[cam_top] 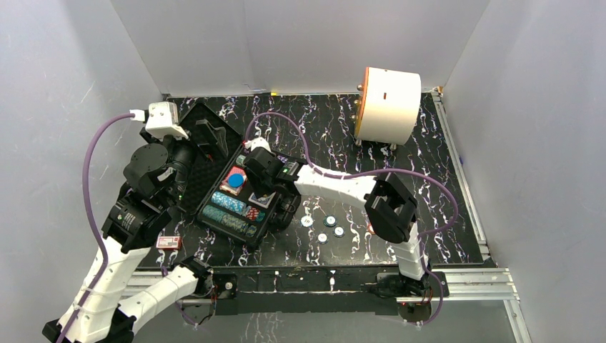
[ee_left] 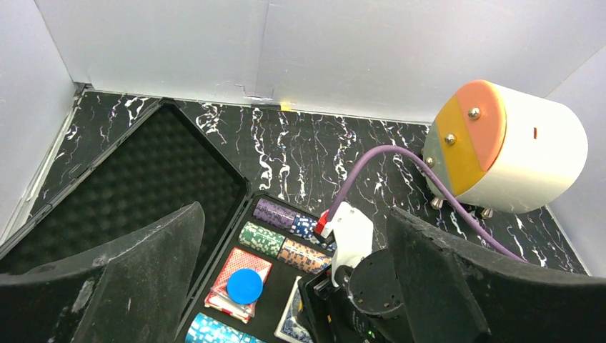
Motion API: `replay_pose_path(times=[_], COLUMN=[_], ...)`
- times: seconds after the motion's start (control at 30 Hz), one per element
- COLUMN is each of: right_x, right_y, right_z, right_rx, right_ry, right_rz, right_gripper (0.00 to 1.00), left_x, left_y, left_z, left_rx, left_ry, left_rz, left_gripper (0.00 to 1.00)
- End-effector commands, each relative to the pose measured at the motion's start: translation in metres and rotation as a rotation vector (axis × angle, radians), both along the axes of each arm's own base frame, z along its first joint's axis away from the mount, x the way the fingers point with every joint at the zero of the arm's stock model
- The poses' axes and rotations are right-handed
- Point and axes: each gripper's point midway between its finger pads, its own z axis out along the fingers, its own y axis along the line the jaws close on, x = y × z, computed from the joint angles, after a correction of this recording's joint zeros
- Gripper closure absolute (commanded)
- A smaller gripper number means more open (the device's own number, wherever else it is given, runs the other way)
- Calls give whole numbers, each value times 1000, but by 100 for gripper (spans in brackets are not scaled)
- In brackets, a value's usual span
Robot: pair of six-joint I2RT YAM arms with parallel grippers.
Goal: Pack up texas hold em set
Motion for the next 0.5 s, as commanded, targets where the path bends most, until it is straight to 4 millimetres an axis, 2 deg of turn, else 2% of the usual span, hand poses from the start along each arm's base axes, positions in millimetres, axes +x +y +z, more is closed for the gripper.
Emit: replay_pose_path(times=[0.0, 0.13, 0.27, 0.37, 0.47], right_x=[-2, 2, 3, 6, 10], right_y=[12, 13, 17, 7, -18], right_z=[18, 31, 61, 81, 87], right_rx=[36, 42, 110, 142, 141], right_ry=[-15, -33, -55, -89, -115], right_rz=[43, 30, 22, -24, -111], right_gripper=[29, 19, 18, 18, 19], left_x=[-1, 0, -1, -2, -3], left_y=[7, 6, 4, 3, -2], left_z=[4, 4, 5, 3, -2], left_rx=[4, 4, -4, -5, -2], left_ry=[-17, -15, -16, -11, -1], left_rz=[29, 25, 16, 4, -25], left_gripper=[2, 2, 2, 2, 2])
